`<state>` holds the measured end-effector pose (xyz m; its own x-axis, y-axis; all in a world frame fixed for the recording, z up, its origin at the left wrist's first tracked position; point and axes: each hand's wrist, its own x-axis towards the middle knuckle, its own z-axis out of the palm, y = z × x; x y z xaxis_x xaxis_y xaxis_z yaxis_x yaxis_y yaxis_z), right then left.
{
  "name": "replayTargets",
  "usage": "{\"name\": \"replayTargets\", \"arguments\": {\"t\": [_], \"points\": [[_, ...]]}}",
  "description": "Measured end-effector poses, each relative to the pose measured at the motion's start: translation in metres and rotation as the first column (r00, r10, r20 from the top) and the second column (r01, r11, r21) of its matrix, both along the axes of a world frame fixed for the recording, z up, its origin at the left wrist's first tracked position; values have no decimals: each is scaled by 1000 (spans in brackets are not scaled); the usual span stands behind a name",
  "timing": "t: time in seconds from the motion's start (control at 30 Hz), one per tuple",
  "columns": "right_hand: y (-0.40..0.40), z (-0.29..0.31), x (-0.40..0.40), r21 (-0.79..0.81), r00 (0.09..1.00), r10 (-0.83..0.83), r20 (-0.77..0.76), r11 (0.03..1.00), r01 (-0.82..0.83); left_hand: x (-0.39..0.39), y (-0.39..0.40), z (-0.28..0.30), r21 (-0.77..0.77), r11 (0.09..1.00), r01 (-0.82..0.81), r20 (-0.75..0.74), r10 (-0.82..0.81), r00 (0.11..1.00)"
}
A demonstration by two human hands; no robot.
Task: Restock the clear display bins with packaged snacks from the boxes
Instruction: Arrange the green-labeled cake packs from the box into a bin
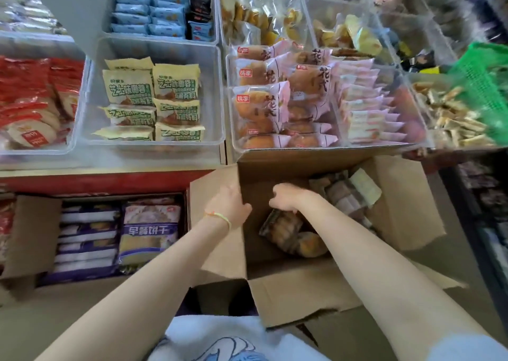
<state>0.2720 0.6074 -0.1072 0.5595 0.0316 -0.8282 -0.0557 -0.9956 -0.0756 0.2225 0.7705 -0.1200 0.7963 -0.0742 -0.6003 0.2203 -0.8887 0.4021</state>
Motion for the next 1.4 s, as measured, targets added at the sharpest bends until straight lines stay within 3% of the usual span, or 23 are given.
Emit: {"name": "replayTargets", "arguments": {"t": [0.17,0.33,0.47,0.57,0.63,0.7,0.8,0.87,0.9,0.97,1.03,1.07,1.13,1.17,1.2,1.3,1.37,1.4], "points": [[-58,-56,-24,-22,998,-66,14,998,67,-20,-30,-21,31,951,-309,241,293,925],[-70,-110,-30,2,998,-58,6,998,58,-28,-52,-31,-17,851,-525,361,495,791],[-64,-135,-46,-51,998,-16,-62,999,13,-28,-58,-37,29,832,-555,416,494,763],[-59,-145,-65,-142,983,181,15,974,-177,-29,-59,-42,57,829,-557,451,476,755],[-55,-151,-74,-162,975,211,75,967,-197,-29,-59,-44,58,828,-557,468,470,748],[-55,-153,-76,-128,988,135,77,984,-125,-29,-59,-46,58,827,-559,480,468,742],[-57,-147,-63,43,991,-129,-37,990,131,-29,-58,-47,44,826,-563,493,472,731],[-60,-131,-51,229,922,-362,-138,894,385,-29,-57,-47,2,826,-564,493,490,719],[-62,-118,-46,329,855,-478,-201,789,519,-30,-56,-48,-25,821,-571,483,510,712],[-67,-84,-40,461,678,-620,-394,505,730,-29,-52,-47,-67,800,-596,417,565,712],[-76,-52,-37,518,549,-575,-606,239,822,-26,-45,-41,-154,752,-640,280,655,702],[-80,-36,-37,540,531,-512,-675,148,829,-24,-39,-33,-257,687,-680,186,725,663],[-82,-8,-38,611,583,-388,-714,61,789,-23,-30,-8,-545,407,-733,-109,833,543],[-77,3,-39,662,638,-358,-682,71,746,-24,-26,7,-635,287,-717,-228,818,529],[-69,15,-40,721,704,-352,-617,106,685,-26,-24,21,-695,233,-681,-286,779,558],[-27,45,-42,852,875,-438,-205,359,380,-35,-13,51,-817,198,-541,-283,680,676],[3,59,-40,837,873,-478,95,513,190,-35,5,61,-855,135,-500,-289,677,677],[17,65,-39,831,851,-494,177,538,139,-34,19,64,-873,94,-478,-296,677,674]]}}
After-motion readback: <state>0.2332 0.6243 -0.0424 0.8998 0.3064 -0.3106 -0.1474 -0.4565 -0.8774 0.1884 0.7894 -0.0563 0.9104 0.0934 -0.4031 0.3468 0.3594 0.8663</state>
